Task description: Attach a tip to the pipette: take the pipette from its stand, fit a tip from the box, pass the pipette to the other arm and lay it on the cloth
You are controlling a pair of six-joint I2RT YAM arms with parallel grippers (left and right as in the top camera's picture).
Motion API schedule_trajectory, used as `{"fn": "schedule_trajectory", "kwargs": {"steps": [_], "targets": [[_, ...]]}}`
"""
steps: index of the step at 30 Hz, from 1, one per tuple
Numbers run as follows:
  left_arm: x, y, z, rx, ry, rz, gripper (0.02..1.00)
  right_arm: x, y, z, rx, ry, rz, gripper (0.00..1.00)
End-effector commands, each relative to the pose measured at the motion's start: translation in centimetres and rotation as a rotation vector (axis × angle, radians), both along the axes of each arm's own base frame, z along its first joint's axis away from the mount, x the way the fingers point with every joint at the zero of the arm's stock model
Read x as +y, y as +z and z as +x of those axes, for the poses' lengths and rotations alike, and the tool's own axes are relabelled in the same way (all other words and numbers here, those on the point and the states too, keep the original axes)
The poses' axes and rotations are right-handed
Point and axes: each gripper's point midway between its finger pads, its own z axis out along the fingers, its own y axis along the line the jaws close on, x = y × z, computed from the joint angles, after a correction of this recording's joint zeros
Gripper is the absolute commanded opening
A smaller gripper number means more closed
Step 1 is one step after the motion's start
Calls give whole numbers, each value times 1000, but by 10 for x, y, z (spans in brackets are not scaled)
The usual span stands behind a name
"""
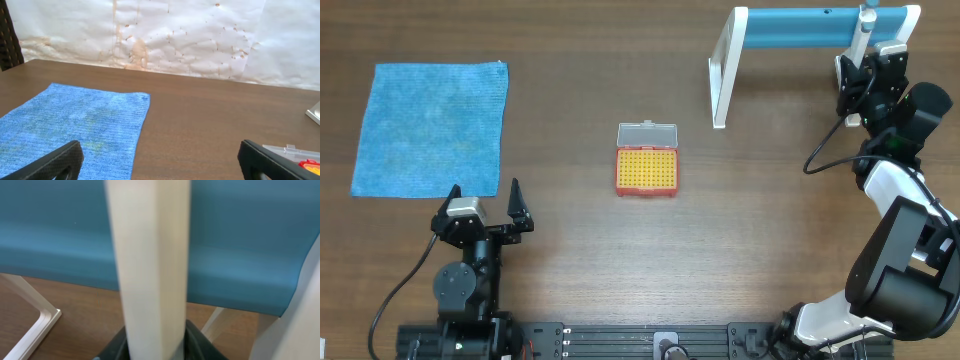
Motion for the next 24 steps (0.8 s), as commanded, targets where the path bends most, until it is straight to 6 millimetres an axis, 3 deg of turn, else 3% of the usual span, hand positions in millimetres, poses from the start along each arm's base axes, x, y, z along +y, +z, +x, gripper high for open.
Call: {"fn": "schedule_trajectory", "kwargs": {"steps": [1,7,13,18,21,24], "targets": [[0,-1,0,2,3,-9,996,0,5,5,-11,-2,-4,209],[0,-1,0,2,3,-9,1000,1,10,5,-18,0,9,115],[0,-1,0,2,3,-9,998,10,46,-6,-67,24,5,97],[0,-1,0,2,3,-9,998,18,89,-21,-135,31,-9,88],[0,-1,0,2,3,-9,998,40,116,-36,-170,122,27,88],[0,-1,0,2,3,-9,996,89,145,-58,-218,349,84,84]]}}
